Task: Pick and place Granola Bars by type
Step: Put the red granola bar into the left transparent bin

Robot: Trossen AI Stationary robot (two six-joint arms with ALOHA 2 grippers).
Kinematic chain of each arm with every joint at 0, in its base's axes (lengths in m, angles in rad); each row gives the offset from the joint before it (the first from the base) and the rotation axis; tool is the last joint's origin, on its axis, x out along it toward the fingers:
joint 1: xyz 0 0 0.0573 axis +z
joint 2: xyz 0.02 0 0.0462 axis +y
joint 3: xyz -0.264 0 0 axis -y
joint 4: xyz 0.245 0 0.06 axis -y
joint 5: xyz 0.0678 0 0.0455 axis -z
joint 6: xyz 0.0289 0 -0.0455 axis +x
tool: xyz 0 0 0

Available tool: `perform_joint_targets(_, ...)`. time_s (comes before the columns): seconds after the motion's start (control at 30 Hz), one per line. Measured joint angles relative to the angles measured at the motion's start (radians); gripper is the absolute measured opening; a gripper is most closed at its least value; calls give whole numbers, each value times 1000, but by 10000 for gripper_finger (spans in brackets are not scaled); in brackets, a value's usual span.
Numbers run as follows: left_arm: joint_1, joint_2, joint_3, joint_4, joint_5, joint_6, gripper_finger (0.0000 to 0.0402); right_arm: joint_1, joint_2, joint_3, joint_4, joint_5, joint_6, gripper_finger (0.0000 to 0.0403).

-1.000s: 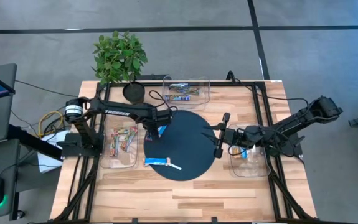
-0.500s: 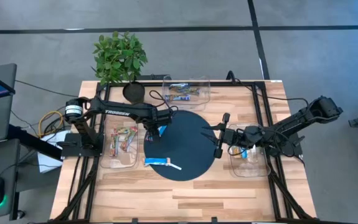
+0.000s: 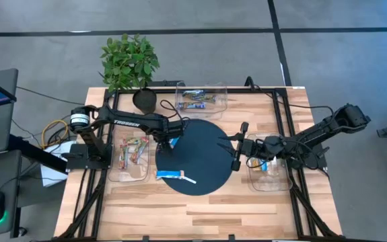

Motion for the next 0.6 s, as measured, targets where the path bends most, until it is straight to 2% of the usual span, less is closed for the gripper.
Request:
perform_joint_targets(0.3,0,0,0,-2,-4,-10,247,0,0,0,0,0,0,102)
perform_joint_targets(0.4,-1,0,-1,-2,-51,-22,245,0,0,0,0,0,0,102)
perform_joint_targets(0.6,0,0,-1,-2,-77,-23,197,0,0,0,0,0,-1,102)
